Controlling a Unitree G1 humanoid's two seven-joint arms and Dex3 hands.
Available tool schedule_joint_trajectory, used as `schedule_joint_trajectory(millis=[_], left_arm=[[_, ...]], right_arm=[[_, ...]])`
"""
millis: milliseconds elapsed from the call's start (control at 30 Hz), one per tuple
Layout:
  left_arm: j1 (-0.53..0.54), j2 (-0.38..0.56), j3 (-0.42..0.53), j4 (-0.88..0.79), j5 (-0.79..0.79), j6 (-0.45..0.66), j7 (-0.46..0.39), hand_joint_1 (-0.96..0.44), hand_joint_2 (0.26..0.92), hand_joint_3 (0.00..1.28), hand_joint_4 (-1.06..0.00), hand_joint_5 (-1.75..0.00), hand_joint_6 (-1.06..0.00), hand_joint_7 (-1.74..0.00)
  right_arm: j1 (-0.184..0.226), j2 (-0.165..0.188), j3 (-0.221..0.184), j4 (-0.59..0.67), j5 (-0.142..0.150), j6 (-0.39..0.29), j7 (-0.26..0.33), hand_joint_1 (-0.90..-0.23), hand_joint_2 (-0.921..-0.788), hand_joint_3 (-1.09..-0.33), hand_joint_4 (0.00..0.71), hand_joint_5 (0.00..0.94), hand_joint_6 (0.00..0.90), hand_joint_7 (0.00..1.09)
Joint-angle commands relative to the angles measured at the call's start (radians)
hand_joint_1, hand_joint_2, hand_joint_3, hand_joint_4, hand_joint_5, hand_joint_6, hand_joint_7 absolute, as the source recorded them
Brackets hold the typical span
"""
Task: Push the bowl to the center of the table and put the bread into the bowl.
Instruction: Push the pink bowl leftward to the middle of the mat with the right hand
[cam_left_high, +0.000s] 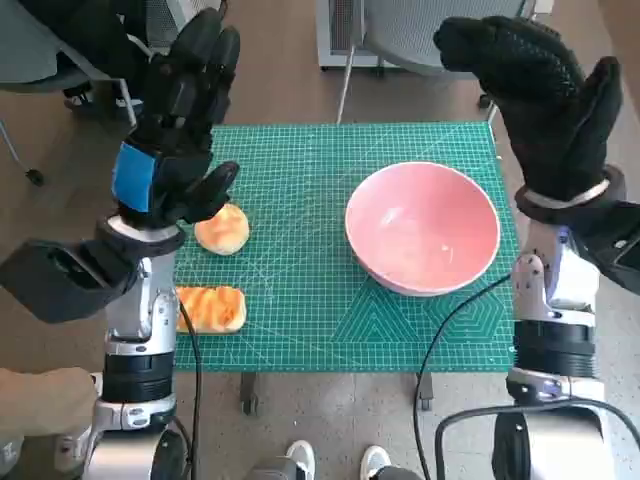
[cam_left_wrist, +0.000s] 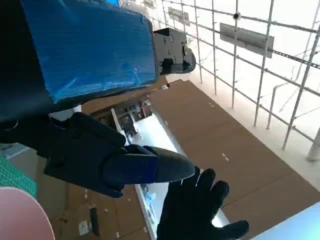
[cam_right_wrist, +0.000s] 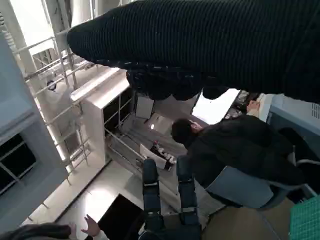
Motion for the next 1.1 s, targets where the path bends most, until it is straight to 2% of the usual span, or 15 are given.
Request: schedule_joint_trajectory(millis=[33,1100], left_arm=[[-0.009,0.001,-0.002,-0.025,0.003,0.012,0.010,-0.57,0.921,0.40,-0.03,-0.01,0.00,-0.37],[0.016,-0.006,-0.012,-0.066,0.006,0.037,0.032,-0.57,0.921,0.40,-0.03,-0.01,0.00,-0.42]], right_arm=[[0.008,-0.010,-0.003,0.016,0.001,0.002,0.012,-0.678,-0.921,-0.778,0.265,0.000,0.346,0.00],[0.036,-0.018,-0.001,-0.028,0.001,0.018,0.005,-0.682,-0.921,-0.781,0.258,0.000,0.331,0.00]])
